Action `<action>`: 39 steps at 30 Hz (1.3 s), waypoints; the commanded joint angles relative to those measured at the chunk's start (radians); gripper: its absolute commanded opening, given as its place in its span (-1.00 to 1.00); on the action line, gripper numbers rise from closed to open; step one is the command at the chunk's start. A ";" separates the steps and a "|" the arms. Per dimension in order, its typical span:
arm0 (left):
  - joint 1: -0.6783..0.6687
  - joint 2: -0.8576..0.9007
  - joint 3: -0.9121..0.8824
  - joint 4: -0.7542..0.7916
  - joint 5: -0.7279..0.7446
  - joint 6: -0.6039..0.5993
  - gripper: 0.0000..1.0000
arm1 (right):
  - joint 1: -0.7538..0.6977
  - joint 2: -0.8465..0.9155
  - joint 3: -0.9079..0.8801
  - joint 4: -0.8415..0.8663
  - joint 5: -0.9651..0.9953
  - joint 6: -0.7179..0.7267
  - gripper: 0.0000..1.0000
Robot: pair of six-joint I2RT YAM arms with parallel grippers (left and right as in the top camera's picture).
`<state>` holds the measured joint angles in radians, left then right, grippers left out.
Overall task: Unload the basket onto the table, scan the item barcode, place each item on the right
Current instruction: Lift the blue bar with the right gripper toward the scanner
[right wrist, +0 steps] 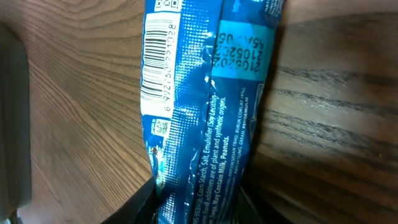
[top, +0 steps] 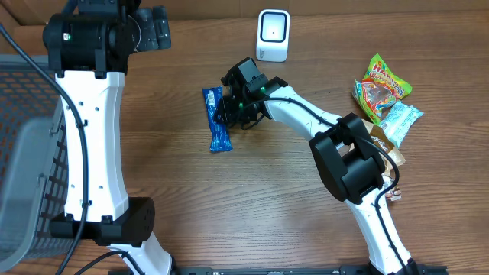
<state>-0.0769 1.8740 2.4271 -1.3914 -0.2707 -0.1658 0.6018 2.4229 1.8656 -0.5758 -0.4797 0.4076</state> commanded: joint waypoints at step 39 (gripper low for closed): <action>-0.002 0.003 0.001 0.003 -0.010 -0.006 1.00 | -0.116 0.015 -0.007 0.085 -0.150 0.007 -0.92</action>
<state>-0.0769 1.8740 2.4271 -1.3914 -0.2707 -0.1658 0.4858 2.4458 1.8622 -0.4774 -0.6201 0.4183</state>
